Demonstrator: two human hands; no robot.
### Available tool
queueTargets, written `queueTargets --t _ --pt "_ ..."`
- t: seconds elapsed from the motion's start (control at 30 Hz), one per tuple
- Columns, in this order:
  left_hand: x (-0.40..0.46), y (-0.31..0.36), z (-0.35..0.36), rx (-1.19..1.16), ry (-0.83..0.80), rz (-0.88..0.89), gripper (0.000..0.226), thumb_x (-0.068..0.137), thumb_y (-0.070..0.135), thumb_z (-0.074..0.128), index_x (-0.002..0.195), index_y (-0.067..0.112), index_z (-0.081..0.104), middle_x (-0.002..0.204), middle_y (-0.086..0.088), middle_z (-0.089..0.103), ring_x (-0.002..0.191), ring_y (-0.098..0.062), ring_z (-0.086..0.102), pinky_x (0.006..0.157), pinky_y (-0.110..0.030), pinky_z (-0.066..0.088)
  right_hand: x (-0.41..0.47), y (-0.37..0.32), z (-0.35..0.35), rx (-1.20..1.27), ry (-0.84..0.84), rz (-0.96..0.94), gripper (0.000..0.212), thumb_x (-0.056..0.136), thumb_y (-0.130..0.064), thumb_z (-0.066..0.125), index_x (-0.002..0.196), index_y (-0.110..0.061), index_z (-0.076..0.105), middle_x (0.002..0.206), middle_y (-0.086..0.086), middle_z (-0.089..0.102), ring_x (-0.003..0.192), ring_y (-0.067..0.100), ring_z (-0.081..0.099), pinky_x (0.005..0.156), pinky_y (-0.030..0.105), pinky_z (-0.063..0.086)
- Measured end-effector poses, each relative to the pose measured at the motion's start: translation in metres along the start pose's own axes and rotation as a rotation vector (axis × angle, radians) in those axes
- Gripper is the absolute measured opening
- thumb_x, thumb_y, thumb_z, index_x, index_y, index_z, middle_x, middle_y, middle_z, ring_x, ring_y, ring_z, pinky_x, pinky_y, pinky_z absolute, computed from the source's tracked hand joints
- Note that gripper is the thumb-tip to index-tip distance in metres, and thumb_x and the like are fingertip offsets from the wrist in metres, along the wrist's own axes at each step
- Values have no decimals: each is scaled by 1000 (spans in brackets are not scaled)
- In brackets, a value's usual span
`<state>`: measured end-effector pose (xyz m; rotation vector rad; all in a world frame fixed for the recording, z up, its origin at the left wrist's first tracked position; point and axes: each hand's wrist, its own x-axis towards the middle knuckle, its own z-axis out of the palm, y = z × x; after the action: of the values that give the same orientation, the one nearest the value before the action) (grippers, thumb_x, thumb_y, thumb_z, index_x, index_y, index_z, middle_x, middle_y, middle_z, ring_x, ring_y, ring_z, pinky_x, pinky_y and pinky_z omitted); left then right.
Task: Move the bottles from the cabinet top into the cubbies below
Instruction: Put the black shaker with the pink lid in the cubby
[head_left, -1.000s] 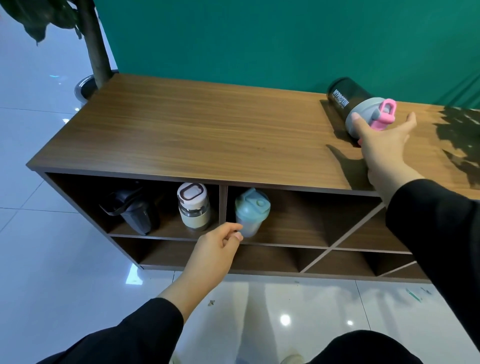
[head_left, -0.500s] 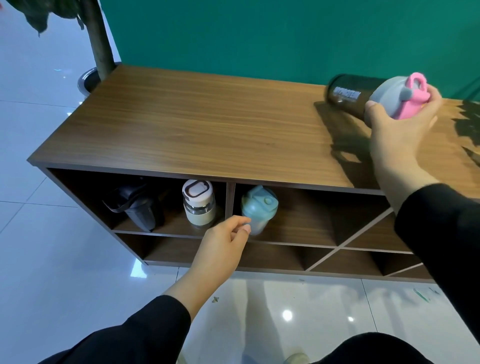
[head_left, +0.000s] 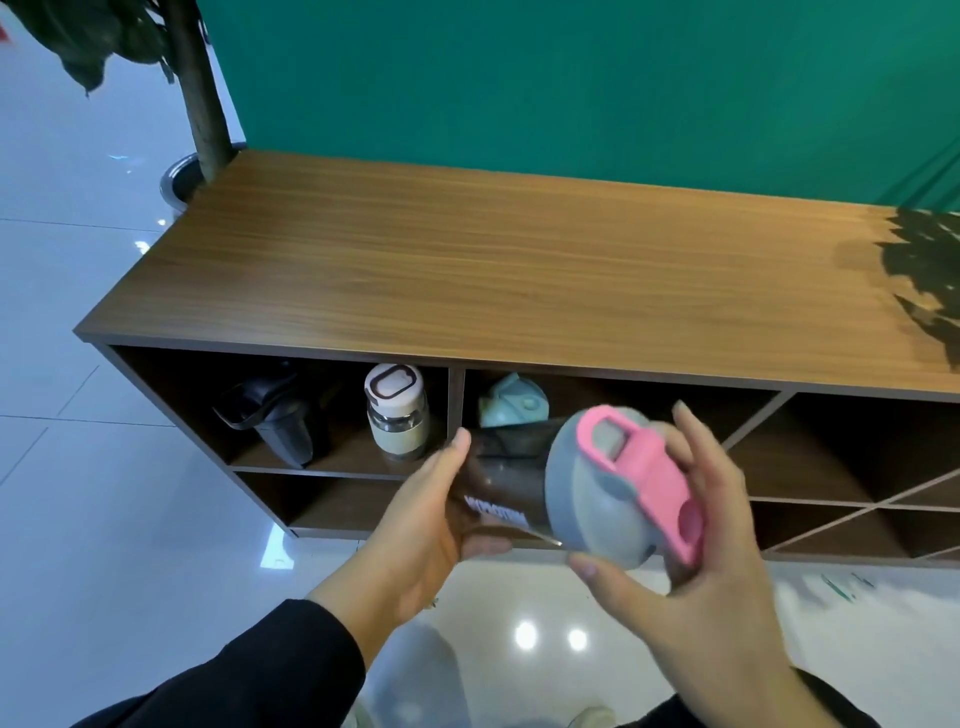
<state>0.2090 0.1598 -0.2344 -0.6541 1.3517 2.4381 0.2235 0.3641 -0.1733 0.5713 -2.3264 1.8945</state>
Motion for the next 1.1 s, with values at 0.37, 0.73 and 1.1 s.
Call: queueTargets --t 0.37,0.73,1.1 --pt "24 -37 5 397 81 -306 61 93 64 46 140 24 47 127 -10 68 102 -30 73 89 -49 59 -3 56 -8 -38 206 330 76 59 -27 91 116 -51 46 101 -44 50 106 -12 54 75 15 54" --pt "38 -48 27 736 51 -268 46 100 52 43 134 23 54 112 2 70 96 -17 71 88 -36 59 99 140 -37 -432 219 436 88 72 -34 87 143 -18 38 124 1 50 111 19 57 81 30 51" --pt "59 -48 38 785 62 -193 41 101 49 42 132 24 56 113 3 70 98 -15 70 88 -34 59 120 176 -36 -233 325 568 104 69 -36 89 150 -13 27 121 14 64 104 28 64 93 47 56"
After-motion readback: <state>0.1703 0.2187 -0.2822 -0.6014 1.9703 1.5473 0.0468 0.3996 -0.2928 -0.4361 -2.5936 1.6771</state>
